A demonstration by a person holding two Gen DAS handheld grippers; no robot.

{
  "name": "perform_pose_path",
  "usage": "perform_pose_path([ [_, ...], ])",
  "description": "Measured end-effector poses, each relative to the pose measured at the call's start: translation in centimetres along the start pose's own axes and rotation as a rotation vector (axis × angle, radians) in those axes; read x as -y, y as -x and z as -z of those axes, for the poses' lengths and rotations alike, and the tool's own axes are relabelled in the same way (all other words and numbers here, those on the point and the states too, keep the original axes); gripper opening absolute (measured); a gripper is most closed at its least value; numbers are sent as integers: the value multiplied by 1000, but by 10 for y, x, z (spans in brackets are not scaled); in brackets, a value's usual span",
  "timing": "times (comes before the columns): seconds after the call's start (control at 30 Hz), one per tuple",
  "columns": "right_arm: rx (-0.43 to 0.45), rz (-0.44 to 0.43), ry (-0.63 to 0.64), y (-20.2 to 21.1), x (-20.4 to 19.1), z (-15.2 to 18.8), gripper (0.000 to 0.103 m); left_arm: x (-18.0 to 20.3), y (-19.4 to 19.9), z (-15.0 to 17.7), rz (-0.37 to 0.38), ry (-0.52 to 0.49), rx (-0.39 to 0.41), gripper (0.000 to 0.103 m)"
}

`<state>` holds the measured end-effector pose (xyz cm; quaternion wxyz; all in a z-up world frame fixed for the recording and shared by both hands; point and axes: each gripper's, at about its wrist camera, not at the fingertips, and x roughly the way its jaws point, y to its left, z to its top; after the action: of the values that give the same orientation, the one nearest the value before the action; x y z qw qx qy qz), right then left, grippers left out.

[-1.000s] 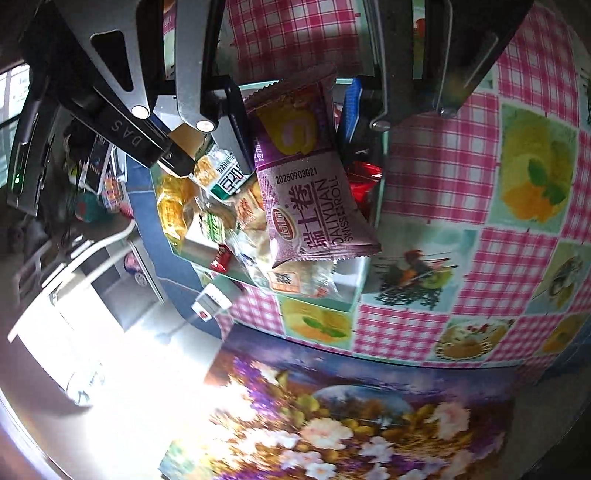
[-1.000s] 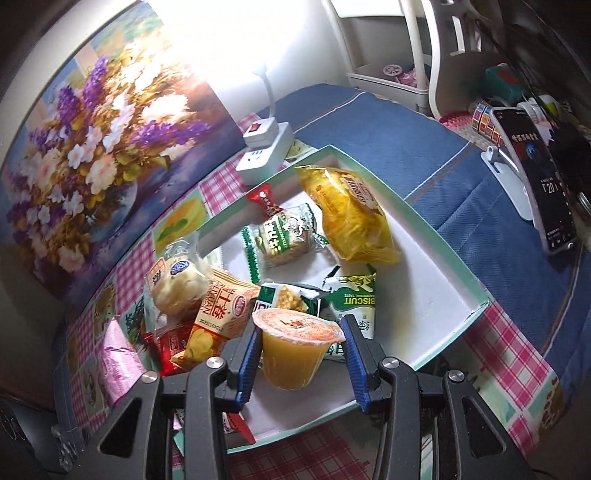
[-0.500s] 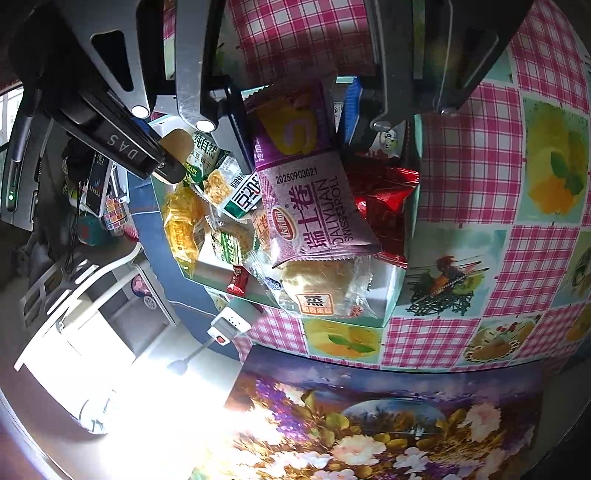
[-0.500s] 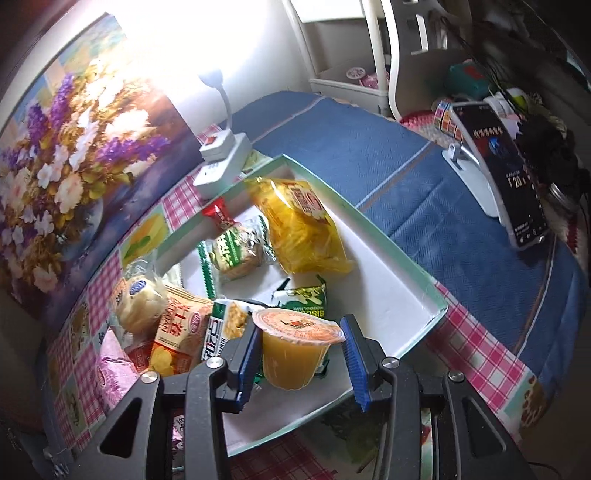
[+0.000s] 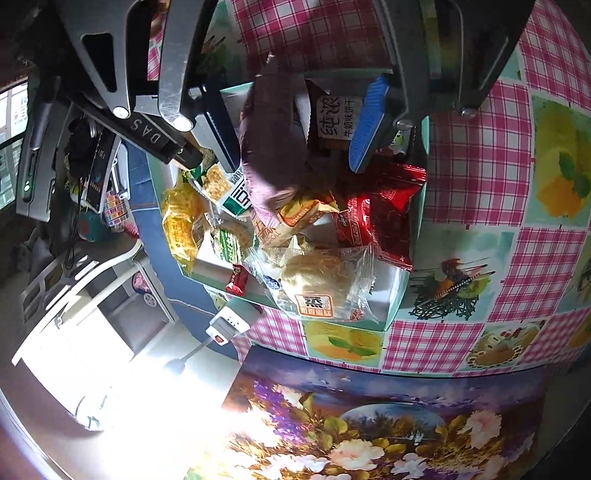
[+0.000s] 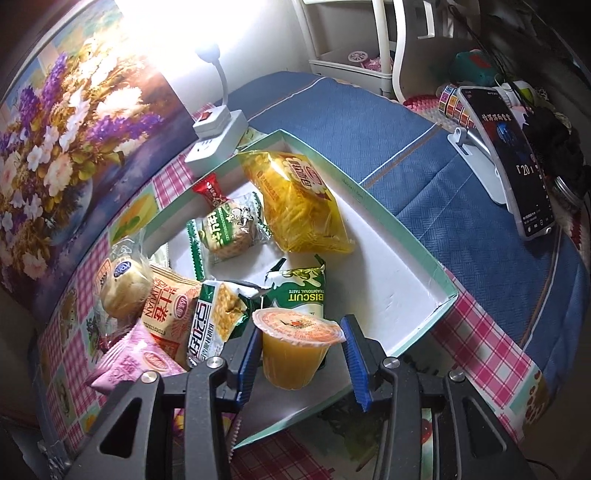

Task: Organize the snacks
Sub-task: 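Open both grippers to drop the Swiss roll packet and jelly cup into the tray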

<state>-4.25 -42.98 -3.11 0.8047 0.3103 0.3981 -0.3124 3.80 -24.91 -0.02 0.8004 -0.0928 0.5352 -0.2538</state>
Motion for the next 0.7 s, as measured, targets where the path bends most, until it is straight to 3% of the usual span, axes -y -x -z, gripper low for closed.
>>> perform_pose_path([
  [0.13, -6, -4, -1, 0, 0, -1, 46, -4, 5, -2, 1, 24, 15, 65],
  [0.23, -10, -7, 0, -1, -1, -1, 46, -8, 8, -4, -14, 47, 29, 73],
  [0.33, -17, -13, 9, -2, -3, -1, 58, -14, 11, -5, -34, 72, 41, 74],
  [0.5, -25, -5, 7, -4, -3, -2, 60, -21, 16, -8, -83, 100, 70, 86],
  [0.7, -37, 6, 8, -7, -3, -2, 75, -33, 21, -10, -166, 136, 92, 94],
])
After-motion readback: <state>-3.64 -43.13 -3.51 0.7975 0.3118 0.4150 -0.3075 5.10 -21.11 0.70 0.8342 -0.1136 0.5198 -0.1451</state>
